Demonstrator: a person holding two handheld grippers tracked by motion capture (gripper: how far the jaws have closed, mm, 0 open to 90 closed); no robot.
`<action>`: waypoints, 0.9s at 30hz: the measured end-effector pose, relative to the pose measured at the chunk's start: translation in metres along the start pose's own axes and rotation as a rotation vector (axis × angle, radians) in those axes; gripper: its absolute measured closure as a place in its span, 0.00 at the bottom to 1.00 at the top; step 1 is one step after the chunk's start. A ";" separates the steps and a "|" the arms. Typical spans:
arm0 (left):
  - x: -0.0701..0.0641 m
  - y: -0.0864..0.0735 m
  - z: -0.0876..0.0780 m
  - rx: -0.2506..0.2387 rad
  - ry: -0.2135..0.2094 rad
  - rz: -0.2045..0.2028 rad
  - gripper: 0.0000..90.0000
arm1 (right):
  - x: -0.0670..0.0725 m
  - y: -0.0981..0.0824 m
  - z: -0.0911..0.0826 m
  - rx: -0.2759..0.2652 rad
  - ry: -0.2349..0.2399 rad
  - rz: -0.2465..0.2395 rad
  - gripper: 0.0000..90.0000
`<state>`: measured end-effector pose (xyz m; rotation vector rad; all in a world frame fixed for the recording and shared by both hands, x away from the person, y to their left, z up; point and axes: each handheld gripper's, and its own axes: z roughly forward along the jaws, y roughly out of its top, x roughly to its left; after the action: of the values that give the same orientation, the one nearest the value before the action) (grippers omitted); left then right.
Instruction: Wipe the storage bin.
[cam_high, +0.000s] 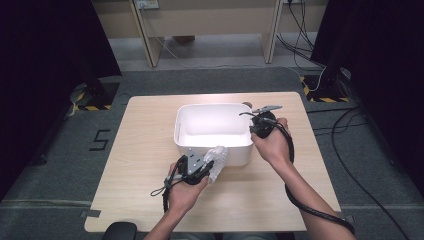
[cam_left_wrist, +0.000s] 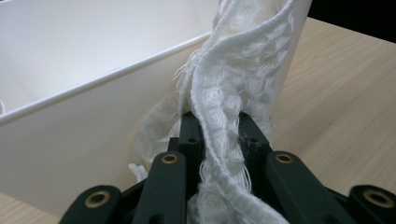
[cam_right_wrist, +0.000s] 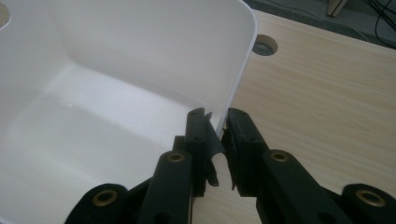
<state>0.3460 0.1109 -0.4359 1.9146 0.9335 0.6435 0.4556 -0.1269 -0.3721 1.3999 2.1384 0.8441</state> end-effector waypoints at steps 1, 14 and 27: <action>-0.001 0.000 0.000 -0.003 -0.002 -0.001 0.84 | 0.000 0.000 0.000 0.000 0.000 0.001 0.89; -0.006 0.004 0.003 0.002 -0.012 0.009 0.84 | 0.001 0.000 0.000 0.001 -0.001 0.001 0.89; -0.011 0.006 0.006 0.002 -0.024 0.015 0.84 | 0.001 0.000 0.000 -0.003 0.003 -0.002 0.89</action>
<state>0.3463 0.0973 -0.4345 1.9283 0.9058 0.6278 0.4553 -0.1261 -0.3720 1.3952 2.1395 0.8482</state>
